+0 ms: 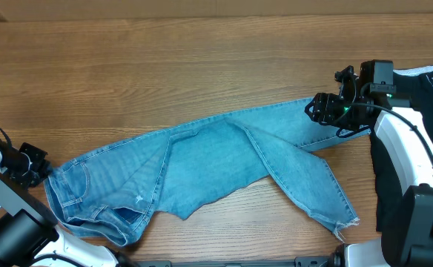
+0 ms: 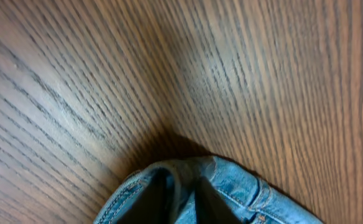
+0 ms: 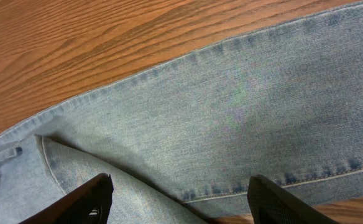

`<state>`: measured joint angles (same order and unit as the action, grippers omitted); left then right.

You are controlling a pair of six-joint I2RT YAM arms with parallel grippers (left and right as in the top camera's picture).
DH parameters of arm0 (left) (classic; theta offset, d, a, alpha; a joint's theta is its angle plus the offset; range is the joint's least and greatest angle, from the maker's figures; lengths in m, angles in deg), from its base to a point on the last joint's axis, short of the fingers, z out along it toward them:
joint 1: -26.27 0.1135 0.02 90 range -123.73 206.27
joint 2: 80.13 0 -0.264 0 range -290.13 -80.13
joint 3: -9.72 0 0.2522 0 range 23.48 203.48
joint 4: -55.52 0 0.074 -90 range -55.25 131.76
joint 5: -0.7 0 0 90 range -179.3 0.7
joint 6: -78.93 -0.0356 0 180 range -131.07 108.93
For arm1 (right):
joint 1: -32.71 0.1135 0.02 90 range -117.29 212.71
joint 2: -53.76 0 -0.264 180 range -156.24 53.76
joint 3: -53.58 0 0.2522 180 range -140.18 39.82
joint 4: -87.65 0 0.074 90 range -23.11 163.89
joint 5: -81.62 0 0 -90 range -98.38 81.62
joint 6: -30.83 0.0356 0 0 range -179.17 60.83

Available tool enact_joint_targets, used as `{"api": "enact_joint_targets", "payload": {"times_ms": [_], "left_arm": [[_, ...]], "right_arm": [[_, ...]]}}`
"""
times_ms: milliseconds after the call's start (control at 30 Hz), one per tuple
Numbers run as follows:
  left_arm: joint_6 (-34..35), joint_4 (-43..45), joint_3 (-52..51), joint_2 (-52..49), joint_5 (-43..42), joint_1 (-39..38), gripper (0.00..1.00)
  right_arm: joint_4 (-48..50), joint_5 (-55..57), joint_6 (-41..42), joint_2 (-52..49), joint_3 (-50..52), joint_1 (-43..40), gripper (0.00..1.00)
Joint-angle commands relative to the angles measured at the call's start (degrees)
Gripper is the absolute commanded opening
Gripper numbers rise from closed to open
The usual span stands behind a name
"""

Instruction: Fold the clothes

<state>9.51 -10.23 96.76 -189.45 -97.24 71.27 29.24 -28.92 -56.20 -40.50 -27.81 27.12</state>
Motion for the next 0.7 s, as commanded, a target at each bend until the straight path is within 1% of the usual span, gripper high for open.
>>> {"api": "enact_joint_targets", "payload": {"times_ms": [0,33,67,100,167,267,400,500,667], "left_arm": [[-0.39,-0.59,0.31,-0.20,0.98,-0.39,0.15],[-0.42,-0.61,0.15,-0.20,2.38,-0.39,0.14],[-0.42,-0.68,0.11,-0.20,2.54,-0.39,0.12],[-0.42,-0.66,0.11,-0.20,2.36,-0.39,0.11],[-0.42,-0.63,0.11,-0.20,2.23,-0.39,0.04],[-0.44,-0.02,0.11,-0.20,0.83,-0.42,0.04],[-0.44,2.16,0.11,-0.20,-2.45,-1.01,0.04],[-0.44,4.35,0.11,-0.20,-2.58,-2.75,0.04],[-0.44,10.95,0.11,-0.20,-2.64,-8.85,0.04]], "right_arm": [[0.15,0.37,-1.44,-0.35,-0.96,0.11,0.73],[-0.04,0.74,-2.16,-1.16,-0.90,0.11,0.53],[-0.52,0.72,-2.16,-2.05,-0.87,0.11,0.22],[-1.01,0.72,-2.12,-3.39,-0.85,0.11,0.04],[-0.17,0.74,-2.14,-7.28,-0.63,0.11,0.04],[3.34,0.76,-2.16,-12.07,-0.63,0.11,0.04],[5.90,3.15,-1.49,-13.35,-0.63,0.11,0.04],[6.78,4.00,-1.18,-13.35,-0.63,0.11,0.04],[8.41,4.00,1.66,-13.94,-0.63,0.11,0.04]]}}
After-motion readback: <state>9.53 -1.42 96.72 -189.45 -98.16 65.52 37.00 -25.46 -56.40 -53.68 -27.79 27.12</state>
